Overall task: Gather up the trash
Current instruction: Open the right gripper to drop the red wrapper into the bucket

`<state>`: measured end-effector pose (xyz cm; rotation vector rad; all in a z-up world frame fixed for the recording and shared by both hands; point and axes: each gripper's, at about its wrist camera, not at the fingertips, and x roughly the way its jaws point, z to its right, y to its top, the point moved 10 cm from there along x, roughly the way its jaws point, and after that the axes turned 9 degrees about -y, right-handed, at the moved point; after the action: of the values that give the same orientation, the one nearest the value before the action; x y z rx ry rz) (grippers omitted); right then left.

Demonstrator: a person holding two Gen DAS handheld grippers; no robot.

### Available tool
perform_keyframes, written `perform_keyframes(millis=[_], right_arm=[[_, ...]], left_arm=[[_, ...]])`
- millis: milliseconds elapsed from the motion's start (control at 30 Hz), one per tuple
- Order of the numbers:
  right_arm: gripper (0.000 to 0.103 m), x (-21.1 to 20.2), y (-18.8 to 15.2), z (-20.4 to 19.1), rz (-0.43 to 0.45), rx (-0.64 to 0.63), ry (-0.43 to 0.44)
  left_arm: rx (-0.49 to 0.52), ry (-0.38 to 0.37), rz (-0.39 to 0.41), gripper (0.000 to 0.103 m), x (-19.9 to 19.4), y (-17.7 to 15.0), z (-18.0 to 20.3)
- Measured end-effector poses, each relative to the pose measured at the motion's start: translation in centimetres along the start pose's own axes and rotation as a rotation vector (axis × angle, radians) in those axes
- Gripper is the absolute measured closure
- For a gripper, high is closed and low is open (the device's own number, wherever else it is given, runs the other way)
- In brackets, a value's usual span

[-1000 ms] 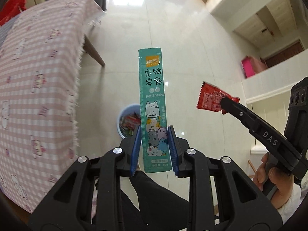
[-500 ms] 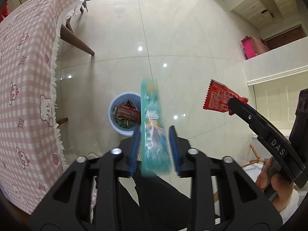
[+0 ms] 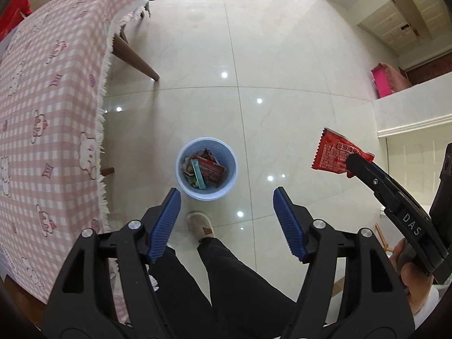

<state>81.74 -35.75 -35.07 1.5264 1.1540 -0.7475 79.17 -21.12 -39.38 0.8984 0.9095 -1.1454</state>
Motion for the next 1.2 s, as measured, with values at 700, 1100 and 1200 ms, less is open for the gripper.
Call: perform_keyframes(millis=[700,1100,1200], right_arm=[[0.084,2.2,-1.3,-5.0,-0.059,-0.117,0.04],[0.078,4.1,-1.0,-6.2,-0.096,-0.102,0.039],[0.076,4.1,-0.9,-6.4,-0.097,-0.106,0.042]], left_arm=[[-0.145,0.06,0.072,0.032,-3.2,-2.1,-6.0],[-0.153,0.098,0.107,0.032,-5.1,-2.5,-7.7],[-0.149,0.106,0.113,0.032,-5.6,-2.8,-7.7]])
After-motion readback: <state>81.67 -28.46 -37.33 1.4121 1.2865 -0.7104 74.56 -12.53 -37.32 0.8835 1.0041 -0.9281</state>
